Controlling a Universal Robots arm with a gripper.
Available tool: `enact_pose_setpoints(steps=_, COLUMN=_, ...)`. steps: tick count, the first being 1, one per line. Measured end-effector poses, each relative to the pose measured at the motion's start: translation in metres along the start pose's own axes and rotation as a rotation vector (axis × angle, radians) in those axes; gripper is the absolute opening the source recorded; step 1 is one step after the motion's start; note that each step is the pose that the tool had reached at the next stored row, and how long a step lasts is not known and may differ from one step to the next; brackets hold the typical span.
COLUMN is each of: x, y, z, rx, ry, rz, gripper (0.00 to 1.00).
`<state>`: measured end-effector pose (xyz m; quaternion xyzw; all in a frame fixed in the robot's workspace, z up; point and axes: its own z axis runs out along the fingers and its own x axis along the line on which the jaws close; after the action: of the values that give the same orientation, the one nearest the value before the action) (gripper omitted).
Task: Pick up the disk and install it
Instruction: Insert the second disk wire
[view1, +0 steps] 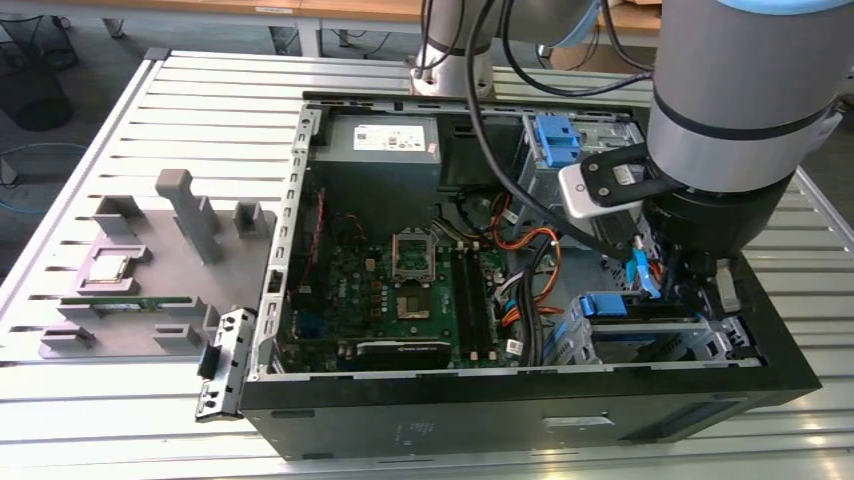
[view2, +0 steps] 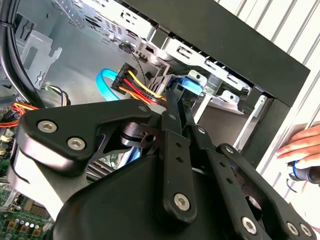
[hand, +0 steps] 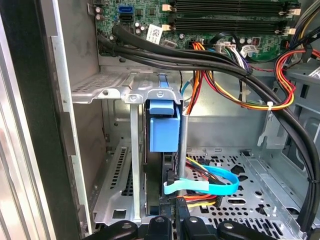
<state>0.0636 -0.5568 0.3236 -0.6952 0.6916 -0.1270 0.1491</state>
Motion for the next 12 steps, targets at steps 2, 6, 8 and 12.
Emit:
enact_pose_setpoints(steps=2, x=0.0000, y=0.0006, z=0.0002, rx=0.0008, ry=0.0000, rz=0.000, gripper=0.16)
enact_pose_setpoints(steps=6, x=0.0000, y=0.0019, z=0.0009, rx=0.0024, ry=-0.0002, rz=0.000, gripper=0.16)
enact_pose_setpoints(steps=8, x=0.0000, y=0.0021, z=0.0010, rx=0.0028, ry=-0.0001, rz=0.000, gripper=0.16)
enact_pose_setpoints(steps=12, x=0.0000, y=0.0023, z=0.0013, rx=0.0029, ry=-0.0001, rz=0.000, gripper=0.16)
